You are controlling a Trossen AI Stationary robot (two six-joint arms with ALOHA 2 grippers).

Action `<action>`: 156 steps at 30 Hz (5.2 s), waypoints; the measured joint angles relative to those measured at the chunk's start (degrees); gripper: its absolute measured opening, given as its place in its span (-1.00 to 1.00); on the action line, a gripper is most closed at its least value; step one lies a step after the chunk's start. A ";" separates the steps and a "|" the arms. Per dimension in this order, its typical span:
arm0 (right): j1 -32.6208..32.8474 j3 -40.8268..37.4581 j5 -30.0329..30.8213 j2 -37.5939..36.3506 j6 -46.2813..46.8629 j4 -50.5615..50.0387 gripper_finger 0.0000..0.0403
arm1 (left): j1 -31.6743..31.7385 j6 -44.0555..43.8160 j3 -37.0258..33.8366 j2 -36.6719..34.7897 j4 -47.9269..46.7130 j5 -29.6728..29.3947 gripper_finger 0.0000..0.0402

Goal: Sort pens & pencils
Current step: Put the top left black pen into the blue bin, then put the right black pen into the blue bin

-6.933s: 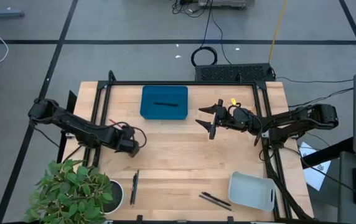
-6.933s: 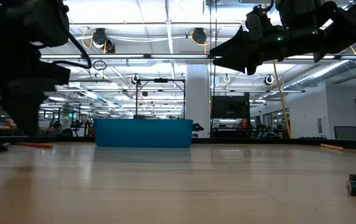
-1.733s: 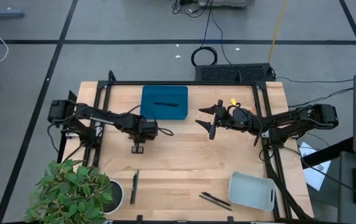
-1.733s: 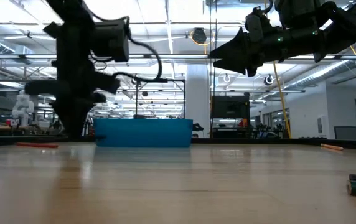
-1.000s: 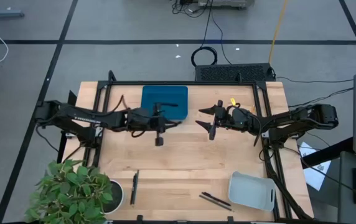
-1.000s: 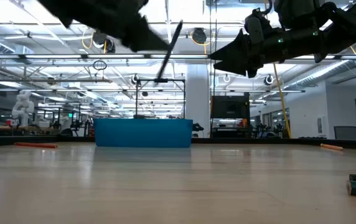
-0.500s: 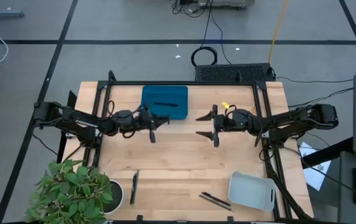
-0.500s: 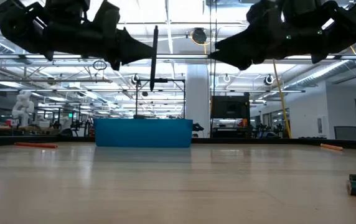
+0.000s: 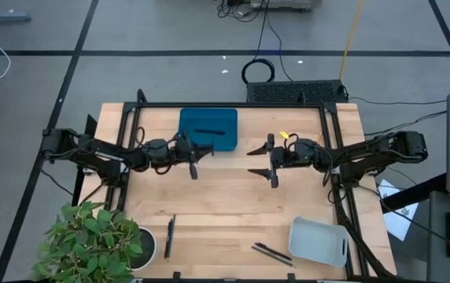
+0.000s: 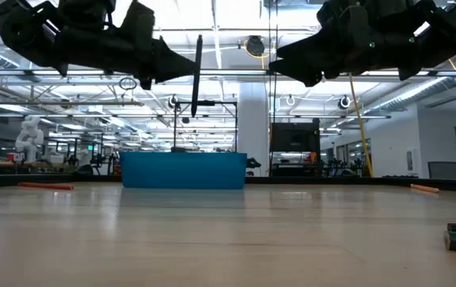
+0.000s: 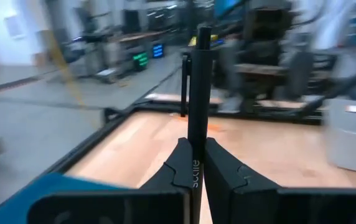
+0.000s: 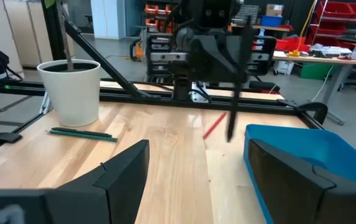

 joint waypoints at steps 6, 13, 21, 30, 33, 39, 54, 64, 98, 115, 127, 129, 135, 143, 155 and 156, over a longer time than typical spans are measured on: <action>-0.28 0.00 0.41 -0.02 -0.16 2.41 0.30 | 5.56 -1.49 8.63 0.05 -20.42 -7.37 -0.93; -0.28 0.00 0.46 -0.04 0.23 1.17 0.30 | 16.22 -5.11 23.34 4.27 -51.41 -6.94 -0.93; -0.28 0.00 0.52 -0.04 0.23 1.16 0.30 | 20.33 -7.30 27.97 11.44 -62.09 -4.63 -0.93; -0.28 0.02 0.52 -0.04 0.25 1.14 0.30 | 20.20 -7.28 27.97 14.48 -62.93 -4.07 -0.65; -0.28 0.02 0.52 -0.04 0.25 1.12 0.30 | 20.20 -7.13 27.97 14.49 -62.90 -4.09 -0.49; -0.28 0.02 0.52 -0.04 0.25 1.12 0.30 | 20.24 -6.10 27.97 14.49 -63.18 -4.07 -0.20; -0.20 0.04 0.52 -0.04 0.27 1.14 0.30 | 7.36 -4.36 20.55 -2.67 -43.95 1.42 -0.19; -0.17 0.09 0.39 -0.04 1.71 2.41 0.30 | -2.77 -1.22 -1.80 -7.21 -3.76 1.45 -0.34; 22.22 21.30 19.45 3.74 17.47 -51.28 0.30 | -3.23 -0.07 -5.71 -7.21 0.47 2.91 -0.35; 37.58 39.47 19.45 22.31 31.64 -71.40 0.30 | -3.23 -0.56 -5.72 -7.21 -0.52 2.84 -0.35; 40.33 44.81 9.11 32.40 46.17 -79.02 0.30 | -3.23 -1.42 -5.73 -7.19 -1.83 2.82 -0.35; 40.62 44.81 8.85 33.58 46.69 -78.87 0.30 | -3.23 -1.43 -5.73 -7.19 -1.87 2.82 -0.34; 41.59 44.78 8.83 35.42 47.06 -77.50 0.30 | -3.23 -1.90 -5.73 -7.19 -2.09 2.80 -0.35; 42.27 44.76 8.83 36.48 47.87 -77.85 0.30 | -3.23 -1.88 -5.73 -7.19 -2.46 2.77 -0.35; 42.55 43.39 9.11 36.26 48.02 -77.42 0.30 | -3.23 -1.86 -5.73 -7.19 -2.70 2.77 -0.35; 42.43 43.06 9.31 36.22 47.79 -77.30 0.30 | -3.23 -1.86 -5.73 -7.19 -2.72 2.75 -0.35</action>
